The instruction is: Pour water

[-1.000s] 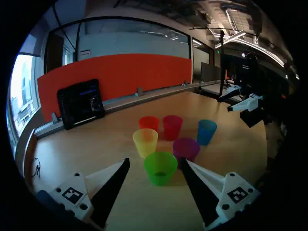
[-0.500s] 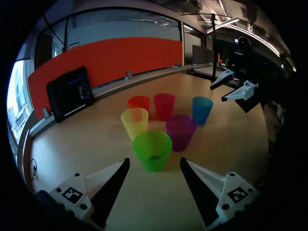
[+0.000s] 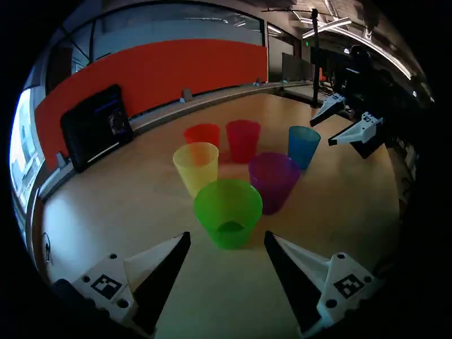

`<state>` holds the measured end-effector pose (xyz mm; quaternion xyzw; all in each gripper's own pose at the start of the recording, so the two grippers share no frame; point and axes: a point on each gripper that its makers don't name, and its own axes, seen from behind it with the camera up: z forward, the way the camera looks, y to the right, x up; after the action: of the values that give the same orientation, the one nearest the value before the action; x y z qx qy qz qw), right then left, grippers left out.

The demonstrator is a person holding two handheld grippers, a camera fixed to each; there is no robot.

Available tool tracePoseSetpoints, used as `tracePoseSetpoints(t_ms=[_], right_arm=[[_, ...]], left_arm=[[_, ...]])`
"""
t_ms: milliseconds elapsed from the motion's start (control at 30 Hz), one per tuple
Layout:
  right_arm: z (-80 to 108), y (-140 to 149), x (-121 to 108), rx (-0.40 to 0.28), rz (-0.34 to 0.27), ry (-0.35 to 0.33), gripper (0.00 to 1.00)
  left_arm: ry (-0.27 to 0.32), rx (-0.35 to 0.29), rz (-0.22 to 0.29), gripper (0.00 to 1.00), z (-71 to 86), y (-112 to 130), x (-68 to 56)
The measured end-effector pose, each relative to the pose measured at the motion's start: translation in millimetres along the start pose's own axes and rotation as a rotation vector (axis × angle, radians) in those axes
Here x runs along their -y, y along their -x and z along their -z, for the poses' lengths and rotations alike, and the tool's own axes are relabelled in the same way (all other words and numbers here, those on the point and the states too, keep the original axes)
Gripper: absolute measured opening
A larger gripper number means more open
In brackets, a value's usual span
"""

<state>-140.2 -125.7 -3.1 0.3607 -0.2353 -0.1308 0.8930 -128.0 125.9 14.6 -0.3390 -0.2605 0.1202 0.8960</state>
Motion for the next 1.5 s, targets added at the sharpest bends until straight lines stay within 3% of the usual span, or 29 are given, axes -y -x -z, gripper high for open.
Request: tracePoseSetpoints(t_ms=[467,867,1067,1267,1500], right_arm=[[-22.3,10.3,1.2,0.052,0.018,-0.026,1.00],[-38.3,2.2,0.5,0.054,0.020,-0.037,1.00],[-39.0,-0.3,-0.4,0.050,0.017,-0.037,1.00],[-39.1,-1.1,-2.4,0.047,0.018,-0.032,1.00],[-40.3,-2.6,-1.6,0.043,0.020,-0.033,1.00]], left_arm=[[0.044,0.005,0.004,0.97,-24.0,-9.4,-3.8],[0.064,0.005,-0.003,0.97,-38.7,-17.1,-6.3],[0.064,0.012,-0.009,0.97,-42.4,-15.3,-4.5],[0.054,0.011,-0.006,0.86,-43.5,-15.3,-1.8],[0.048,0.010,-0.009,0.86,-41.6,-15.2,-1.0]])
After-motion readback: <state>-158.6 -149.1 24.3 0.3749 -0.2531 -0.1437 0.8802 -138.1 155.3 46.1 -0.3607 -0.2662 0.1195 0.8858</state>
